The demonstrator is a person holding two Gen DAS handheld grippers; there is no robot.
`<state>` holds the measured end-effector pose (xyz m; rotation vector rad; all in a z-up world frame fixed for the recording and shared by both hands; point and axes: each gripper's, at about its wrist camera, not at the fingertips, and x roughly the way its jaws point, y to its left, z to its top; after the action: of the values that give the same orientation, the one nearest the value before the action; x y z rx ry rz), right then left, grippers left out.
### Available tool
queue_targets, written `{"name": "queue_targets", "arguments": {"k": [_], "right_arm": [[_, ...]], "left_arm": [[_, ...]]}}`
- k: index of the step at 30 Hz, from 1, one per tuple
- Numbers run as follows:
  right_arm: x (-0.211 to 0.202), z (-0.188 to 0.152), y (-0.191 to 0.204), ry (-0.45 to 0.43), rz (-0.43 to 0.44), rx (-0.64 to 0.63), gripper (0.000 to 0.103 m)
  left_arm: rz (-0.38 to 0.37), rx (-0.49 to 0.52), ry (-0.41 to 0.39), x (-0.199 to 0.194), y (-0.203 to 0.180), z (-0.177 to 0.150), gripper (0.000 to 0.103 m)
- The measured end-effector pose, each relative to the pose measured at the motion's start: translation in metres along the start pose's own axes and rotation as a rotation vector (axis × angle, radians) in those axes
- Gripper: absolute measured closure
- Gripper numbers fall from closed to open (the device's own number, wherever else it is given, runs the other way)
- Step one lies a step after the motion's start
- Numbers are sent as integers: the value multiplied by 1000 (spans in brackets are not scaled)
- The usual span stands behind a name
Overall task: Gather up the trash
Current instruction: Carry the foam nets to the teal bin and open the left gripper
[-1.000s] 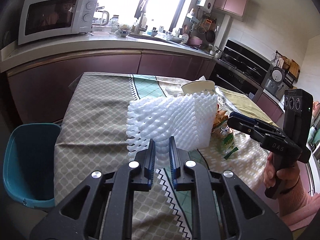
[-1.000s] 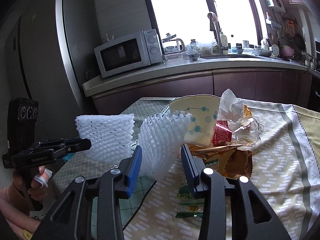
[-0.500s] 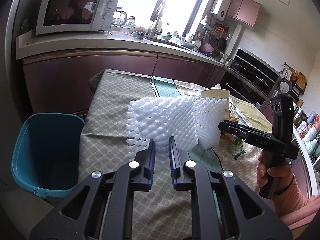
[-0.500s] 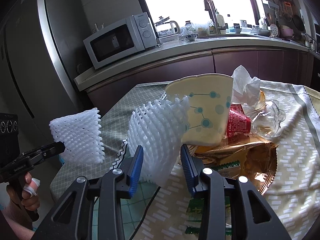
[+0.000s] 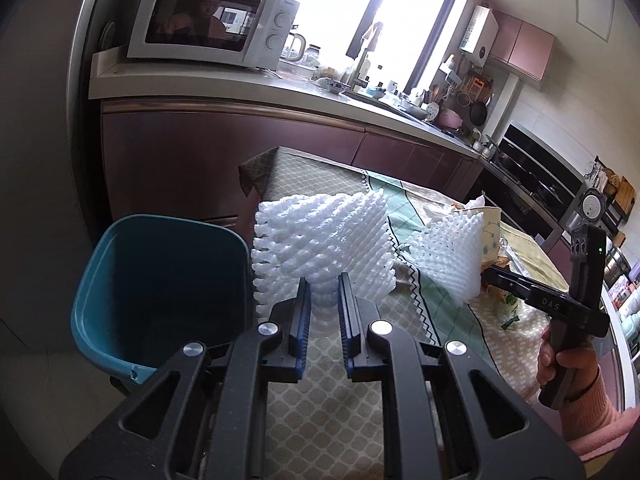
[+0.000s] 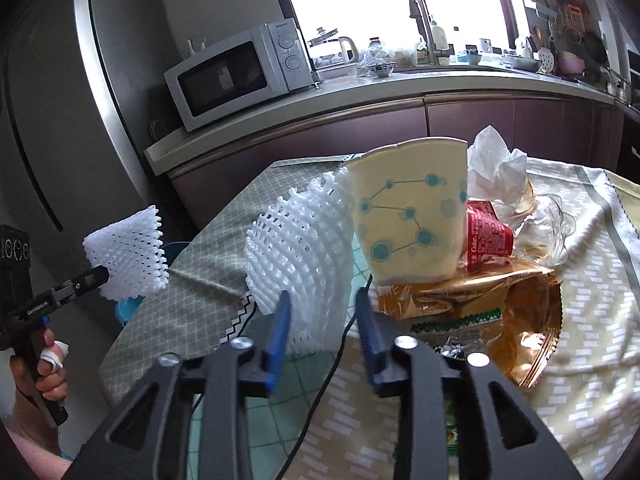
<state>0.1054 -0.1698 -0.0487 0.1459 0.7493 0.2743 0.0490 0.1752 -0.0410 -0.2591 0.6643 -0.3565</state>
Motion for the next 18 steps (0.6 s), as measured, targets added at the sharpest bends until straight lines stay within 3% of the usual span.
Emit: {"name": "queue_targets", "arguments": {"k": [6,9,12,18], "right_arm": [[22,6,4,34,16,17,62],[27,4,10,50,35,-2,93],[21,4,20,28,58,-34,93],[16,20,56,13,208,-103,94]], "left_arm": [[-7,-7,5,3,7,-4,89],[6,-15,0,2,11,-3,89],[43,-33,-10,-5,23,-3,89],[161,-74,-7,-12,69,-1,89]]}}
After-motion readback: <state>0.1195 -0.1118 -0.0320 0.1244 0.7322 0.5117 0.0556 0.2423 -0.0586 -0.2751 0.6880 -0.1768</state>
